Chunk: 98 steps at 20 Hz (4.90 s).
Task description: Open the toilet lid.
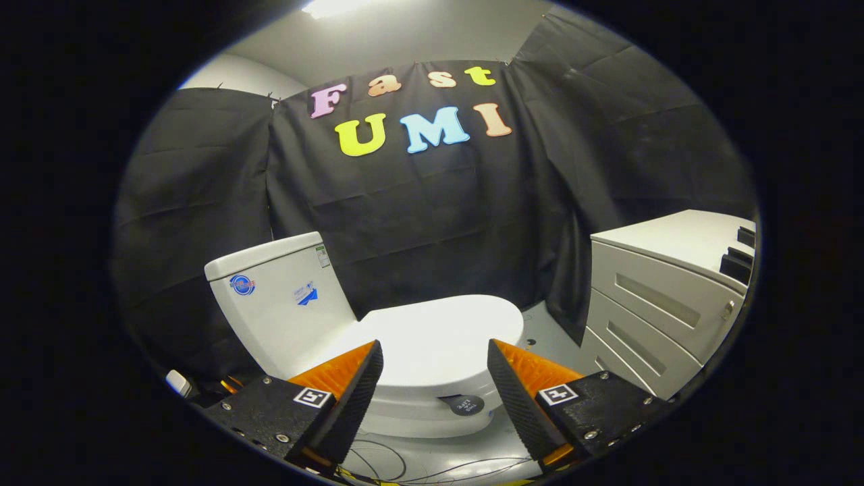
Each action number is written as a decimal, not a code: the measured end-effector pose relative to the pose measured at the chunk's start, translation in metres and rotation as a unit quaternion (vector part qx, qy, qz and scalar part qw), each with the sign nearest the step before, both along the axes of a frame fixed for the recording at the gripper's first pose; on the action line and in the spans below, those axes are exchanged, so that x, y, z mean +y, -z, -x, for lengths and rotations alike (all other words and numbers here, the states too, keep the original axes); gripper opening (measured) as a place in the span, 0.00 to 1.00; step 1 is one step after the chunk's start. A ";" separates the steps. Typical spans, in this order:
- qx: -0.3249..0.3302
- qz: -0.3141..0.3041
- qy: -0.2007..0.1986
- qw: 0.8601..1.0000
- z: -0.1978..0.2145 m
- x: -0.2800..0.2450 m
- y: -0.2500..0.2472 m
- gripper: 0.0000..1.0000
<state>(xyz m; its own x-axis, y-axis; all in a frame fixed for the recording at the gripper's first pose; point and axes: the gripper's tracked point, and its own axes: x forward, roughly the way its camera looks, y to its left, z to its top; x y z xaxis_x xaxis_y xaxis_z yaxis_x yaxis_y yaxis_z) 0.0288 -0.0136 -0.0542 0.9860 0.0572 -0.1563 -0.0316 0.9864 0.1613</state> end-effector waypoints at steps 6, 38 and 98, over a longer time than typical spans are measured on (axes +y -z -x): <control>0.052 -0.063 -0.023 0.996 -0.006 0.006 0.033 0.95; 0.238 -0.387 0.026 0.890 -0.056 -0.005 0.165 0.74; 0.089 -0.131 0.132 0.979 -0.064 0.033 0.010 0.00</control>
<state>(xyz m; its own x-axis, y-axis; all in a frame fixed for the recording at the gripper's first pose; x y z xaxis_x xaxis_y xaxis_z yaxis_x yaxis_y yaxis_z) 0.0930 0.0196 -0.0640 0.9303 -0.1360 -0.3407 0.2710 0.8806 0.3887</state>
